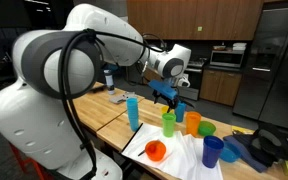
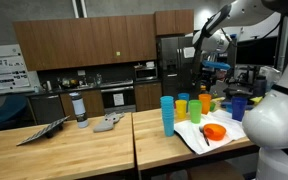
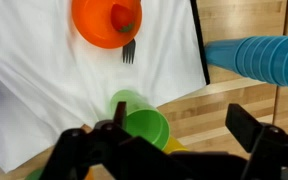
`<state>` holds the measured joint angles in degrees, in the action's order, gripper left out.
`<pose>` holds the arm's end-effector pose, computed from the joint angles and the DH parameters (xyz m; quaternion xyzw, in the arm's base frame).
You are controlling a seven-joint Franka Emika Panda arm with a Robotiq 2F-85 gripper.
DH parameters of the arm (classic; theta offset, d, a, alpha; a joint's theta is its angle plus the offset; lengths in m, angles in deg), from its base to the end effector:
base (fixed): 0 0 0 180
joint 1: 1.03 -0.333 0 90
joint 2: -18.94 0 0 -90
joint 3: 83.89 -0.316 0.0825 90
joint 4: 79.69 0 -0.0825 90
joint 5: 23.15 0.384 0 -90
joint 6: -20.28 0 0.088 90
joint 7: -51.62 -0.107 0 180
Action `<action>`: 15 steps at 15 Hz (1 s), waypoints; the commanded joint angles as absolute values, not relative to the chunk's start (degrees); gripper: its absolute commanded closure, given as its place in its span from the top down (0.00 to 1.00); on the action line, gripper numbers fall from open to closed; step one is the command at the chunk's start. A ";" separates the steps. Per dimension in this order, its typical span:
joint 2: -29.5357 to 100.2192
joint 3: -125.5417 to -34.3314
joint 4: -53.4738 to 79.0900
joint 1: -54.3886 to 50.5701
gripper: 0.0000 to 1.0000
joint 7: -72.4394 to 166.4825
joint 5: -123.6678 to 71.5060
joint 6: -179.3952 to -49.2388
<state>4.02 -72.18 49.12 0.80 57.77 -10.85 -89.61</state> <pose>0.4542 -0.0978 0.4663 -0.9864 0.0997 0.0168 0.1299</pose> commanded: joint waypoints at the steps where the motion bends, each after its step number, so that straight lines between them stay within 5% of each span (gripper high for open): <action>1: 4.13 -73.48 48.98 2.23 1.00 58.07 -10.52 -89.40; 15: 1.15 -75.10 51.13 6.07 1.00 51.85 -17.80 -96.09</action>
